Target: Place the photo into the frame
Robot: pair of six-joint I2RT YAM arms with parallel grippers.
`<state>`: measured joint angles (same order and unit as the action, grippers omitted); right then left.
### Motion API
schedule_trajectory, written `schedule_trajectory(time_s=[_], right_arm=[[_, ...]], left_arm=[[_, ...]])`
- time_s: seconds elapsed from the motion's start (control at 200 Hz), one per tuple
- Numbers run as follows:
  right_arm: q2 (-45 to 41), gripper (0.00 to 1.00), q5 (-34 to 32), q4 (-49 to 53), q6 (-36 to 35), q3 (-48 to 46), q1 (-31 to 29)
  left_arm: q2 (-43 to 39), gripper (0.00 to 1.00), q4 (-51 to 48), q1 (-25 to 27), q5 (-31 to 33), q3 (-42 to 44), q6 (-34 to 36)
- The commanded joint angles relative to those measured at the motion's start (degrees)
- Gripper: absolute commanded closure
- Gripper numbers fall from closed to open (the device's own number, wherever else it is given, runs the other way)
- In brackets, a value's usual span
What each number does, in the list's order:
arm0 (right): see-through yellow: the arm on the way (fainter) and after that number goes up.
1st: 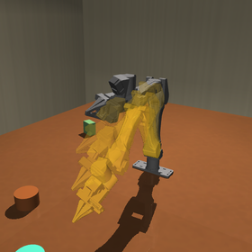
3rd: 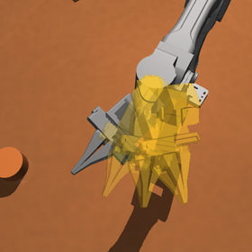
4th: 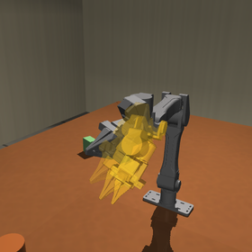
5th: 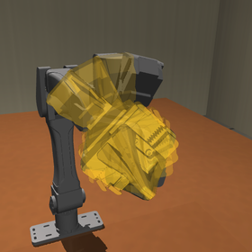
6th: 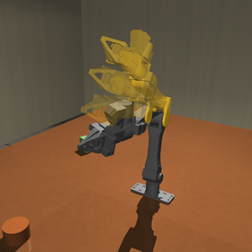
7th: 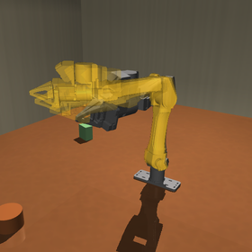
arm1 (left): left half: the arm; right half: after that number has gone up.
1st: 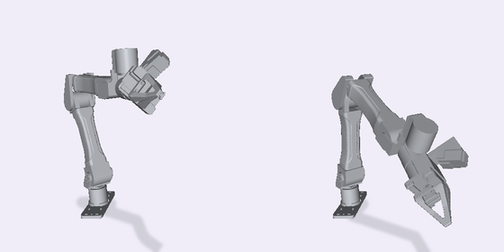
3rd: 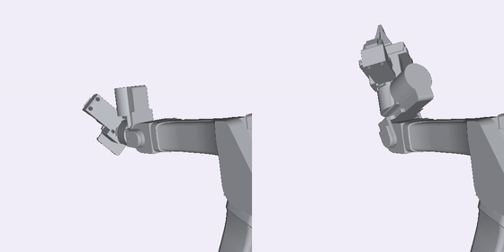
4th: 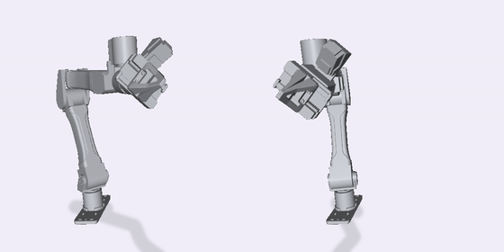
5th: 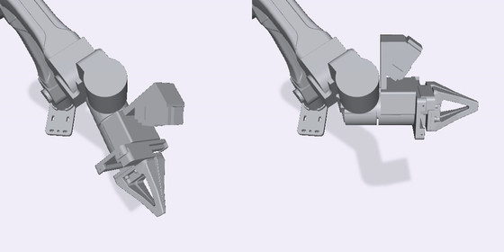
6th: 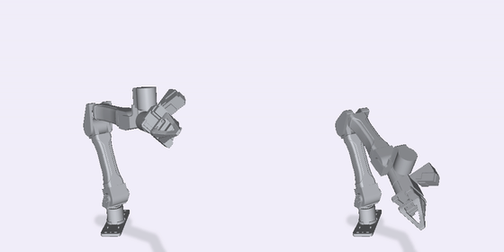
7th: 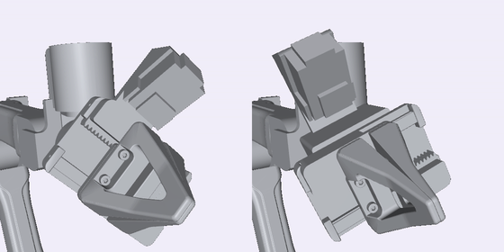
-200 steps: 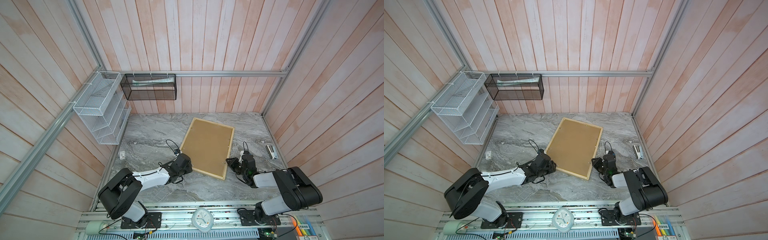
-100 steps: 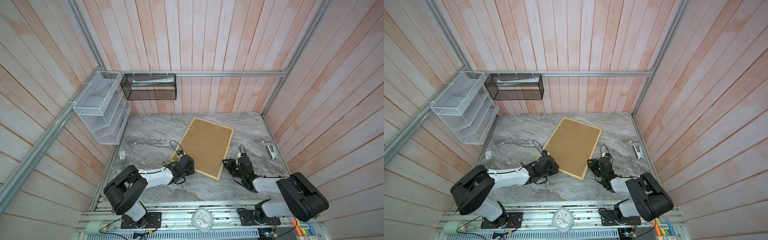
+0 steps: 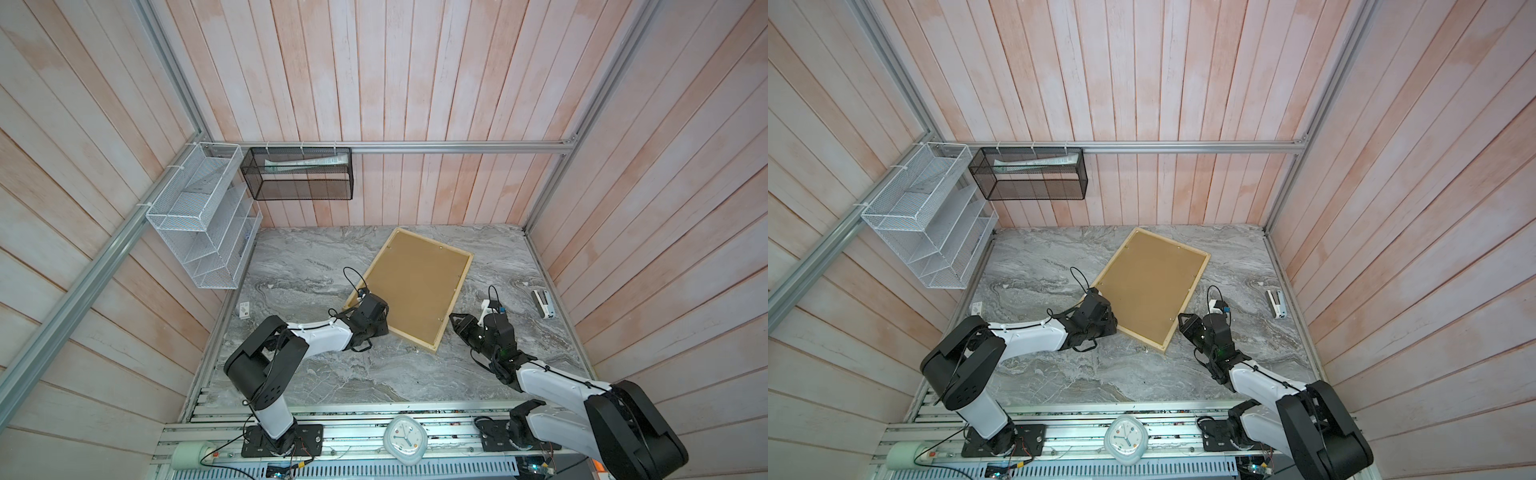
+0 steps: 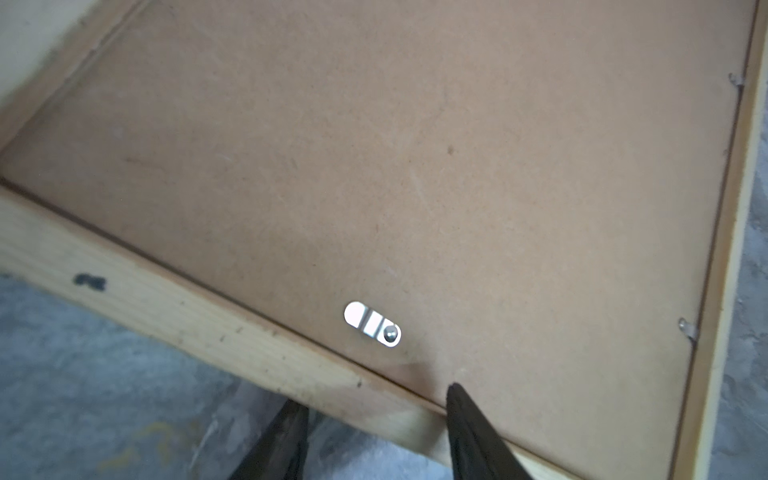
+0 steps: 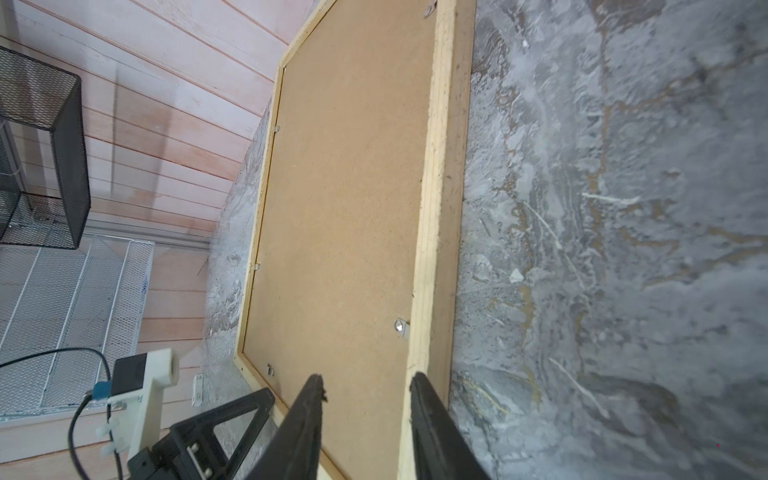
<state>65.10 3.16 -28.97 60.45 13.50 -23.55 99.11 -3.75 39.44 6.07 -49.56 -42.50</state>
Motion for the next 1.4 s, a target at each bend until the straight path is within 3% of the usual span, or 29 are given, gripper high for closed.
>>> schedule_trajectory(time_s=[0.0,0.105,0.23,0.405,0.525,0.7,0.85,0.995,1.395], right_arm=[[-2.5,0.63,-3.2,3.2,-1.6,-0.2,-0.1],[-4.5,0.63,-4.5,3.8,-1.5,-0.9,0.1],[-7.0,0.63,-5.3,6.4,-2.4,-0.8,0.2],[-8.8,0.61,-7.1,7.2,-3.3,-1.5,0.5],[-7.6,0.61,-5.9,6.7,-5.1,-0.8,1.0],[-0.1,0.60,4.2,6.5,-16.3,6.5,1.0],[11.2,0.54,17.1,15.1,-28.2,17.4,1.0],[17.4,0.52,24.1,14.8,-31.7,21.1,0.4],[26.1,0.52,29.4,22.0,-38.9,26.7,-4.3]], left_arm=[[4.2,0.47,-3.6,-3.4,-0.2,-4.1,9.3],[6.5,0.48,-6.2,-5.9,-1.4,-8.7,11.6],[3.4,0.45,-4.6,-5.6,-3.2,-8.5,10.1],[-0.2,0.42,-3.6,-2.4,-4.2,-6.0,4.1],[-1.5,0.42,-3.8,1.2,-0.9,-4.9,-0.8],[-1.5,0.41,-1.0,4.3,0.5,-2.2,-6.8],[-0.1,0.41,0.4,4.9,-1.4,-1.7,-7.0],[-0.1,0.41,-0.1,5.1,-1.0,-1.3,-7.1],[2.3,0.41,-1.4,4.6,-1.3,-3.3,-4.8]])
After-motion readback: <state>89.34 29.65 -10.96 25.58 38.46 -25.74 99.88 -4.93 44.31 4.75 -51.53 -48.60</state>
